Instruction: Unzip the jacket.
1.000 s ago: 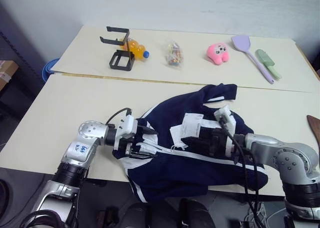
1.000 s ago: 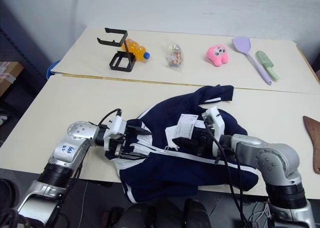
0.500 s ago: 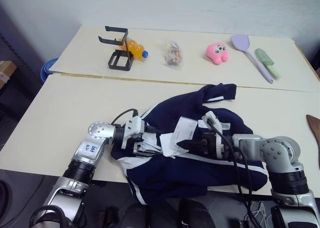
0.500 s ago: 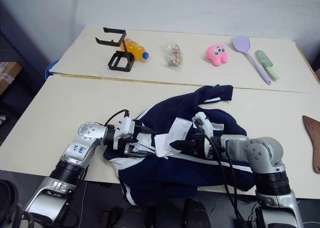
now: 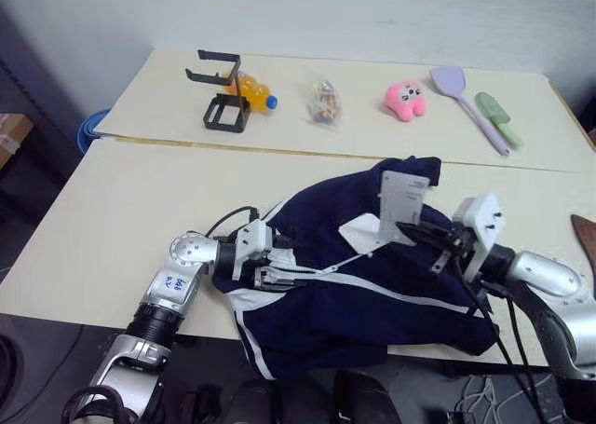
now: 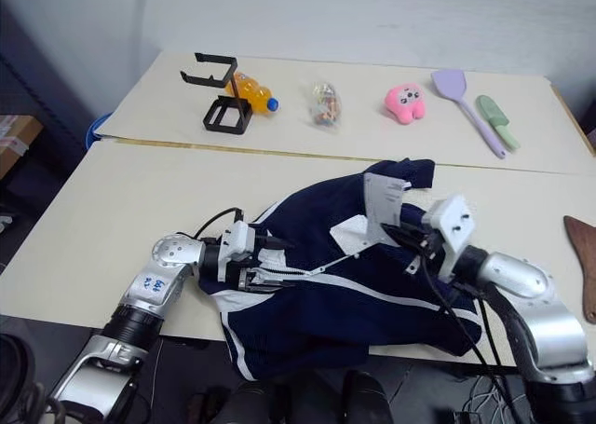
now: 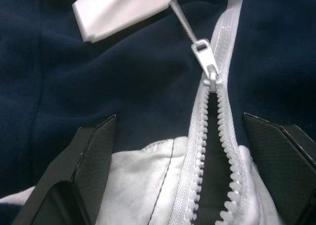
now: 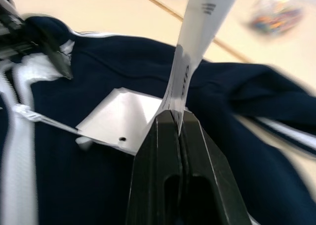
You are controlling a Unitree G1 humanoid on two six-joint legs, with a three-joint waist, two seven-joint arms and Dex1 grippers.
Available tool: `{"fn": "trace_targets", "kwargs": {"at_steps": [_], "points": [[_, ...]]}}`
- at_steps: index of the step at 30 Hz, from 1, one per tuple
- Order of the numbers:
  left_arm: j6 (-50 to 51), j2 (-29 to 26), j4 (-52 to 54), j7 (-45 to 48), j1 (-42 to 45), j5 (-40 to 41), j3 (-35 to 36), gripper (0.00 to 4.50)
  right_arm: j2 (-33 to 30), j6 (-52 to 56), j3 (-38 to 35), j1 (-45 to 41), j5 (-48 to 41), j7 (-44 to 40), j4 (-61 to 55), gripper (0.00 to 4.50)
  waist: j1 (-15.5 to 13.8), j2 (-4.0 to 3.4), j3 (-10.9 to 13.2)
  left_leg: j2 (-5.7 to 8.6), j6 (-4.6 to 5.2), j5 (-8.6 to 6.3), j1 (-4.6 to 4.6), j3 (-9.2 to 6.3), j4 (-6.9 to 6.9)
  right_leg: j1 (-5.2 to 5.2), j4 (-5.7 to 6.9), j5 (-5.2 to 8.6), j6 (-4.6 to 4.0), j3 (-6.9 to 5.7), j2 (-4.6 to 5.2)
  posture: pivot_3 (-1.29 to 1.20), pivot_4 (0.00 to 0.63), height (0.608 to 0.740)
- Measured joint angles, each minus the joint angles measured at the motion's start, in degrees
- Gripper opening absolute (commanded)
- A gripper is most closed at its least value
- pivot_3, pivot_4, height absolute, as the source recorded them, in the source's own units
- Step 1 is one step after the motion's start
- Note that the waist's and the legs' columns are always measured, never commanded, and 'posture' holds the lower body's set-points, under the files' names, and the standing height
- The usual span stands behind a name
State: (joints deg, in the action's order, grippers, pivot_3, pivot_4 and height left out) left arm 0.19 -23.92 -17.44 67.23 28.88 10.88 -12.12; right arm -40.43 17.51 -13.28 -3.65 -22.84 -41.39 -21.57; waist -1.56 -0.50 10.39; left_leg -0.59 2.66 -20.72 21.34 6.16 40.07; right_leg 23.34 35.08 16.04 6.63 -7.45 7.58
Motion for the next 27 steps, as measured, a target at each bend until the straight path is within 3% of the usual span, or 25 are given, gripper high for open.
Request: {"fn": "trace_targets", "kwargs": {"at_steps": [7,11,16,23,27], "points": [[0.9,0.3,0.8,-1.4,-0.5,-1.4,-0.9,4.26,-1.8,-11.3,-17.8,14.6,12.5,4.8,-0.3,0.02,-0.3,-0.12,-0.1,-0.01,0.0,-0.01,-0.33,-0.12,-0.06,-0.48,-0.25,-0.02,0.03,-0.06,-0.02,0.0,0.15,0.74],[0.3,0.1,-0.5,-1.3,-0.6,-2.3,-1.5,4.26,0.0,-14.2,-27.7,23.5,14.0,5.4,-0.4,0.02,-0.1,-0.35,-0.2,-0.03,0.01,-0.06,-0.81,-0.14,-0.29,-0.92,-0.51,-0.01,0.03,-0.04,0.0,0.0,0.15,0.74],[-1.3,-0.8,-1.2,-0.9,-1.4,-2.3,-1.5,4.26,-0.7,-21.1,-36.2,26.8,15.3,5.7,7.9,0.02,0.3,-0.6,-0.5,-0.08,0.03,-0.17,-1.19,-0.02,-0.52,-1.14,-0.86,0.0,0.01,0.4,0.09,0.0,0.15,0.74],[-4.9,-2.4,-1.8,0.5,-2.5,-2.3,-2.4,4.26,-12.3,-38.5,-35.4,21.2,21.6,6.1,29.6,0.02,1.6,-0.81,-0.8,-0.11,-0.01,-0.15,-1.62,0.39,-1.0,-1.12,-0.85,0.09,-0.14,0.85,0.07,0.0,0.15,0.74],[-5.4,-2.3,-2.4,0.6,-2.4,-2.2,-2.5,4.26,-14.5,-39.9,-30.7,15.6,21.6,5.8,37.1,0.02,1.7,-0.78,-0.8,-0.21,-0.04,-0.17,-1.91,0.41,-1.02,-1.42,-0.98,0.09,-0.15,0.89,0.2,0.0,0.15,0.74]]}}
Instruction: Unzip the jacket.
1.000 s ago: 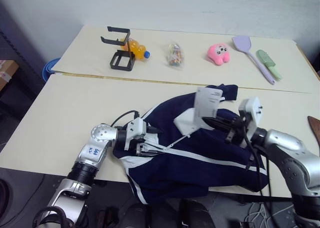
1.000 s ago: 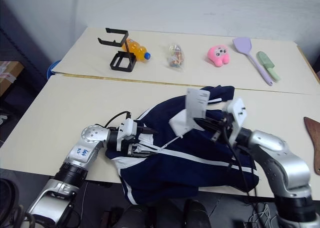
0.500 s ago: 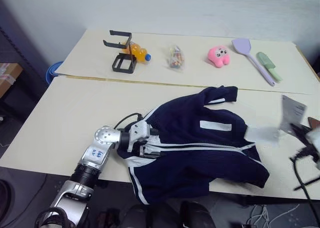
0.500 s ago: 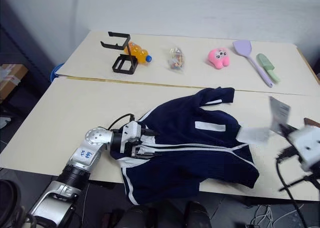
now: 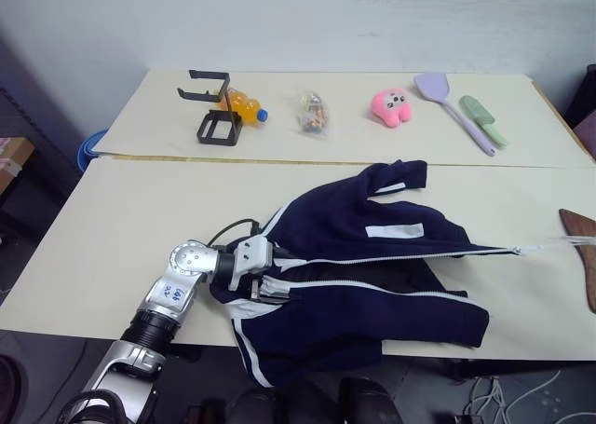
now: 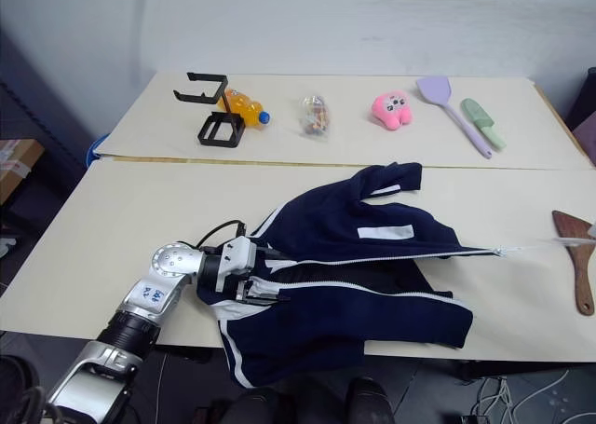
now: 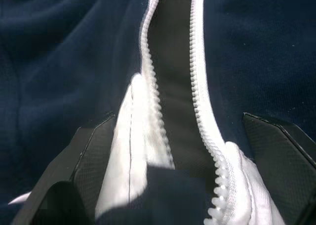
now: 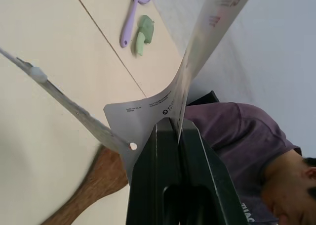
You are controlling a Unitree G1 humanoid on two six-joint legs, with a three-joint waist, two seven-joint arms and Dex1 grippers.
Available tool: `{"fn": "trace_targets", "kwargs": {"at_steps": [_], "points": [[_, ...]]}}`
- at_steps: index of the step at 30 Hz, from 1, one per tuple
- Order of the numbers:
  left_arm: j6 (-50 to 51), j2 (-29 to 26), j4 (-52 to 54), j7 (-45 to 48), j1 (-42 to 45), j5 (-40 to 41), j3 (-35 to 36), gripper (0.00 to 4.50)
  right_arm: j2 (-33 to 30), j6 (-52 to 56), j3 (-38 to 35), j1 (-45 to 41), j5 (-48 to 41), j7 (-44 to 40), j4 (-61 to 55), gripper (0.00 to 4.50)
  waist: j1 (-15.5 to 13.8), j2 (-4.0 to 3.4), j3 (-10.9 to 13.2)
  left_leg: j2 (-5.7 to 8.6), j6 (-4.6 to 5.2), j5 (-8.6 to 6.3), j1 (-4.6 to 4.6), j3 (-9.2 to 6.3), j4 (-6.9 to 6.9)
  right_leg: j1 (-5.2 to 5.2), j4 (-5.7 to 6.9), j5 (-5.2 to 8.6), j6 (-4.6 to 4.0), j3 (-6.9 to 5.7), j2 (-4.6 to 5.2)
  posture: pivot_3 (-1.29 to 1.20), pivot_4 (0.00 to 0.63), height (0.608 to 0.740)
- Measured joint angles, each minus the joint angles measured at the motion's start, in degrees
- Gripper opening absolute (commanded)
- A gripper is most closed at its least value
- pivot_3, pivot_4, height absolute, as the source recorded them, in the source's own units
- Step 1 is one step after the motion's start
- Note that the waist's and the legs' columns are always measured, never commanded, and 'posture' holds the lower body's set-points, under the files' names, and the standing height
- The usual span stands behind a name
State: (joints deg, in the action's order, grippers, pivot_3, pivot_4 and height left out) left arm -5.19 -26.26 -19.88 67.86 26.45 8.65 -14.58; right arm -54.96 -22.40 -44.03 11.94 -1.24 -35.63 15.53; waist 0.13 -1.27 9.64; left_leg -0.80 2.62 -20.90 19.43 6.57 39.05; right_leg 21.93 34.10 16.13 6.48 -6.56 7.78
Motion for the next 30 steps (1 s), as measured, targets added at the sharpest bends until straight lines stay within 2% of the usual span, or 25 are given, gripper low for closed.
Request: {"fn": "trace_targets", "kwargs": {"at_steps": [2,5,10,14,16,17,20,23,26,30], "points": [[0.0,0.0,0.0,0.0,-0.2,0.3,0.1,4.38,0.6,2.6,1.9,-0.4,-3.2,-2.5,0.5,0.0,0.0,0.0,0.0,-0.07,-0.06,-0.04,-0.04,-0.06,-0.02,-0.07,-0.05,0.03,-0.06,-0.04,0.11,0.0,0.15,0.74],[2.4,-0.8,2.9,1.4,-2.5,3.1,1.8,4.5,4.7,11.7,2.6,3.4,-12.8,-8.2,-5.3,0.61,0.0,-0.09,-0.1,-0.21,-0.2,-0.12,-0.07,-0.15,-0.09,-0.07,-0.02,0.12,-0.21,-0.12,0.09,0.0,0.15,0.74],[11.6,-4.7,10.2,3.1,-8.2,10.4,6.3,4.5,9.8,18.1,1.2,14.9,-22.6,-16.6,-14.4,2.19,0.1,-0.1,0.0,-0.29,-0.26,-0.15,0.01,-0.15,-0.12,0.04,0.01,0.18,-0.33,-0.13,0.02,0.0,0.15,0.74],[17.9,-12.7,17.6,4.5,-13.8,16.1,13.0,4.5,12.8,19.5,-5.3,23.7,-29.5,-23.5,-19.4,3.52,0.0,0.14,0.1,-0.37,-0.36,-0.28,0.0,-0.2,-0.17,0.06,-0.04,0.21,-0.37,-0.08,0.03,0.0,0.15,0.74],[19.7,-16.6,19.6,4.9,-16.4,17.5,17.1,4.5,13.8,18.0,-7.5,25.3,-30.7,-26.0,-20.0,4.27,0.1,0.15,0.1,-0.38,-0.5,-0.44,0.0,-0.2,-0.17,0.09,-0.08,0.23,-0.4,-0.03,0.04,0.0,0.15,0.74],[19.9,-17.8,19.9,4.9,-17.2,18.0,18.8,4.5,14.3,17.4,-8.0,25.2,-31.5,-26.7,-21.0,4.48,0.1,0.12,0.1,-0.38,-0.52,-0.49,0.0,-0.18,-0.16,0.1,-0.08,0.23,-0.41,0.02,0.05,0.0,0.15,0.74],[18.0,-19.7,21.4,5.2,-21.4,18.2,22.8,4.5,14.5,15.3,-5.2,26.9,-32.9,-31.3,-30.9,4.48,0.2,0.03,0.1,-0.4,-0.72,-0.58,0.0,-0.11,-0.31,0.26,-0.03,0.27,-0.48,0.07,0.06,0.0,0.15,0.74],[13.1,-19.8,22.0,5.3,-26.3,17.3,24.9,4.5,14.6,11.6,6.2,26.5,-31.4,-36.9,-39.4,4.48,0.0,0.34,0.2,-0.42,-0.9,-0.43,0.03,-0.06,-0.66,0.5,0.03,0.31,-0.55,0.06,-0.03,0.0,0.15,0.74],[9.1,-19.8,22.4,5.4,-29.9,16.7,25.9,4.5,15.1,6.5,14.2,21.5,-27.7,-39.6,-36.9,4.48,-0.3,0.45,0.2,-0.33,-0.6,-0.3,0.09,-0.02,-0.67,0.55,0.05,0.31,-0.56,0.03,-0.03,0.0,0.15,0.74],[4.7,-19.6,22.6,4.8,-32.0,15.3,26.5,4.5,15.2,1.7,17.6,16.1,-23.9,-39.9,-29.7,4.48,-0.6,0.53,0.3,-0.25,-0.48,-0.34,0.13,0.0,-0.64,0.55,0.01,0.3,-0.55,0.04,0.04,0.0,0.15,0.74]]}}
